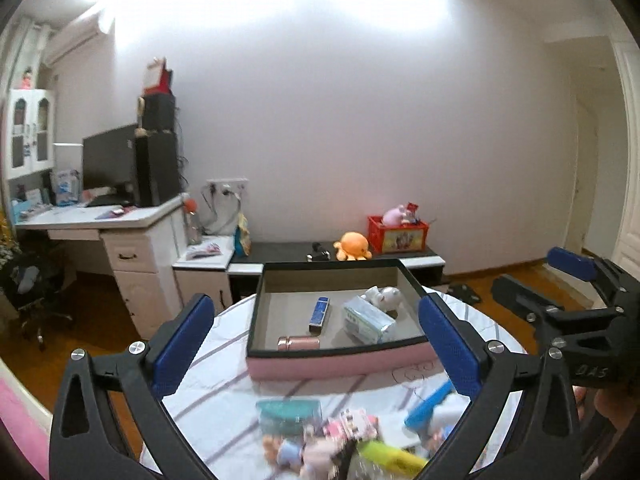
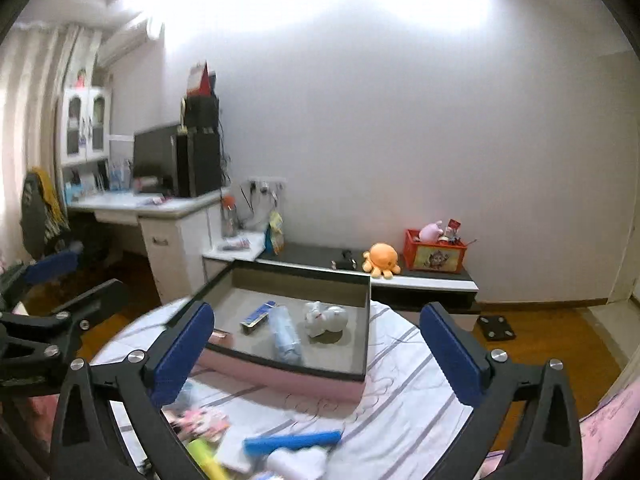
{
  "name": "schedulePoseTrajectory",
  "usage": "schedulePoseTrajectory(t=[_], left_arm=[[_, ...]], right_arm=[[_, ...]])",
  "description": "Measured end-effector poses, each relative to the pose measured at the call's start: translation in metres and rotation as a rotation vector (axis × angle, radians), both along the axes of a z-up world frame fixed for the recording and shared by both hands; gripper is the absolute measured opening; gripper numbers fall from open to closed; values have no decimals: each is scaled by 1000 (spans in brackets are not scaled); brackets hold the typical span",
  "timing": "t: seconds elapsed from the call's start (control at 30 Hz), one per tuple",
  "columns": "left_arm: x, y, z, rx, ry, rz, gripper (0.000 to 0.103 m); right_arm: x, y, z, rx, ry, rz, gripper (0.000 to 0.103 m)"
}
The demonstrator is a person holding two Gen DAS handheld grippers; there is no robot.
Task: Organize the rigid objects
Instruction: 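Release the astronaut into the pink box with the right gripper and withdraw both grippers, then grasp the pink brick-built figure with the right gripper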
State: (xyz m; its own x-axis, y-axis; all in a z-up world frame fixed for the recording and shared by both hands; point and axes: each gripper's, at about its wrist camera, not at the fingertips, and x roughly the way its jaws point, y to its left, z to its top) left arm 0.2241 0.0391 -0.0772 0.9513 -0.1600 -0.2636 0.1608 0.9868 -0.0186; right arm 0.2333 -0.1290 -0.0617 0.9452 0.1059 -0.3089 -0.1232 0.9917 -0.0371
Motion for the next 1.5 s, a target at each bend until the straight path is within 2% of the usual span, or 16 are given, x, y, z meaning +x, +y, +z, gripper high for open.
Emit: schedulePoseTrajectory(t=[0.27,0.57,0.7,0.97,1.2,1.27,1.43,1.5], left_arm=[[-66,-2,-7,45,-66,43,103],[-91,2,-20,79,-36,35,103],[-88,12,-34,85,13,57,103],[-70,43,-71,65,143,107,103],[-50,53,-110,60,278,93,103],[-47,51,-116,77,297,93,103],[-40,50,-124,103,320,79,103],[-37,51,-126,99,330,78,103]], right_arm=[[-73,2,-8,-16,-75,-84,103],[-109,-3,-18,-14,-66,-126,103],[-114,-11,-26,-16,-44,-145,103],[-99,-25,-60,-8,73,-168,103],[-56,-19,-114,-4,260,-120,103],[-41,-16,-128,-6,310,-109,103],[-20,-14,-143,56,363,-40,103],[-12,-14,-146,66,377,-26,98]])
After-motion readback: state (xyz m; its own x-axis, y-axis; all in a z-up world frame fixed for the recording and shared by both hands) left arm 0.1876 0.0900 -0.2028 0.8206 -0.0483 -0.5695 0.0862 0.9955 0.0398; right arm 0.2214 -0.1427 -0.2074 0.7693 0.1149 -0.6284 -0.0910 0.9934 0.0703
